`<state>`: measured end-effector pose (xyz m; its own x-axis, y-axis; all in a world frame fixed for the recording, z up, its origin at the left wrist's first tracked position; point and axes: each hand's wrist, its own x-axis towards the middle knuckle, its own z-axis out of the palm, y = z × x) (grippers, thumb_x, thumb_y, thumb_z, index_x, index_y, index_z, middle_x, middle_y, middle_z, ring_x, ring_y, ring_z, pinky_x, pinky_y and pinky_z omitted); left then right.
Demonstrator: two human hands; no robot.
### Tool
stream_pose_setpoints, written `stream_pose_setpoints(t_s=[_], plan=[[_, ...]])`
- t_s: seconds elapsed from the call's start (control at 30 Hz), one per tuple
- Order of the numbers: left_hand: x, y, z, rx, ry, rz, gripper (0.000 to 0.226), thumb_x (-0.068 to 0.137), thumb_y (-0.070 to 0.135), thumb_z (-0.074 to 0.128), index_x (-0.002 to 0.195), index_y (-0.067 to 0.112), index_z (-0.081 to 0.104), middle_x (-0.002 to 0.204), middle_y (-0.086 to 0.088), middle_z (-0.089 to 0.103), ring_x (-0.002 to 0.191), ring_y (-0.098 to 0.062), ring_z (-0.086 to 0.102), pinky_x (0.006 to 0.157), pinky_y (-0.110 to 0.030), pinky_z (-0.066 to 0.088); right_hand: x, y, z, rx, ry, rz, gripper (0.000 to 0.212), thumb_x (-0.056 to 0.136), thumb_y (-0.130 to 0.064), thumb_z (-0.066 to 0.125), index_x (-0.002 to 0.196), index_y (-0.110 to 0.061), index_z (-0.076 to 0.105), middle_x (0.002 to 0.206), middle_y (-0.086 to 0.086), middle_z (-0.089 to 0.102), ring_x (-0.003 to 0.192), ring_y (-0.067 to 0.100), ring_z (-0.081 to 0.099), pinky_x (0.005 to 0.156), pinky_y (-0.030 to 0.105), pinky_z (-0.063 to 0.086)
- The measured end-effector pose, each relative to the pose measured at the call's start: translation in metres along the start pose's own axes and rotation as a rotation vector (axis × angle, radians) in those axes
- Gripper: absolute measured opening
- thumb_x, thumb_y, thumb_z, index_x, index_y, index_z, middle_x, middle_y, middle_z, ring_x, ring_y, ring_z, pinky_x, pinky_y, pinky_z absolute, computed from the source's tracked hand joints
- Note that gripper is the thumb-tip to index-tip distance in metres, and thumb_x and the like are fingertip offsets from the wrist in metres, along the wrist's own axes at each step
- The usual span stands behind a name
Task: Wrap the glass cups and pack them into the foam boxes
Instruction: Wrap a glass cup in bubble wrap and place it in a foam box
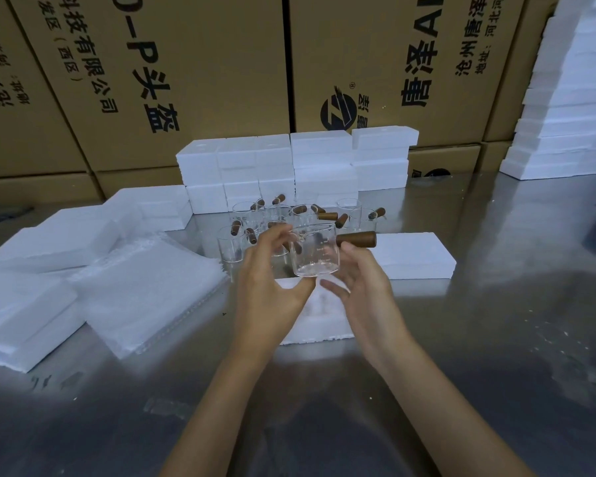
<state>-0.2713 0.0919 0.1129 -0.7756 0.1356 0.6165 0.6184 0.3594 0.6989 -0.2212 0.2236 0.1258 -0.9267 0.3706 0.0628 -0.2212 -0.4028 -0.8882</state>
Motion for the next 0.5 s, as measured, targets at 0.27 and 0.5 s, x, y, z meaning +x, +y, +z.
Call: stream_pose_setpoints(t_s=[0.27,0.5], plan=[[-0.002,-0.002,-0.001,0.259,-0.005,0.131,0.074,0.070,0.024,0.082,0.131,0.041,0.043,0.115,0.029,0.046,0.102,-0.003,0.045,0.096,-0.045,0.048,0.006,-0.011,-0.020,-0.267,0.118,-0.295,0.020,0.095,-0.028,0.065,0.097,-0.008,0.068,0.062,0.003,0.063,0.058,0.011,0.058,0.062,0.022,0.053],[-0.004,-0.008,0.004,0.165,-0.138,0.046,0.081,0.072,0.067,0.071,0.140,0.053,0.028,0.117,0.044,0.034,0.115,0.020,0.027,0.103,-0.031,0.033,0.010,-0.006,-0.026,-0.185,0.055,-0.284,0.012,0.097,-0.018,0.061,0.098,-0.008,0.066,0.074,0.006,0.070,0.067,0.016,0.063,0.067,0.024,0.055]])
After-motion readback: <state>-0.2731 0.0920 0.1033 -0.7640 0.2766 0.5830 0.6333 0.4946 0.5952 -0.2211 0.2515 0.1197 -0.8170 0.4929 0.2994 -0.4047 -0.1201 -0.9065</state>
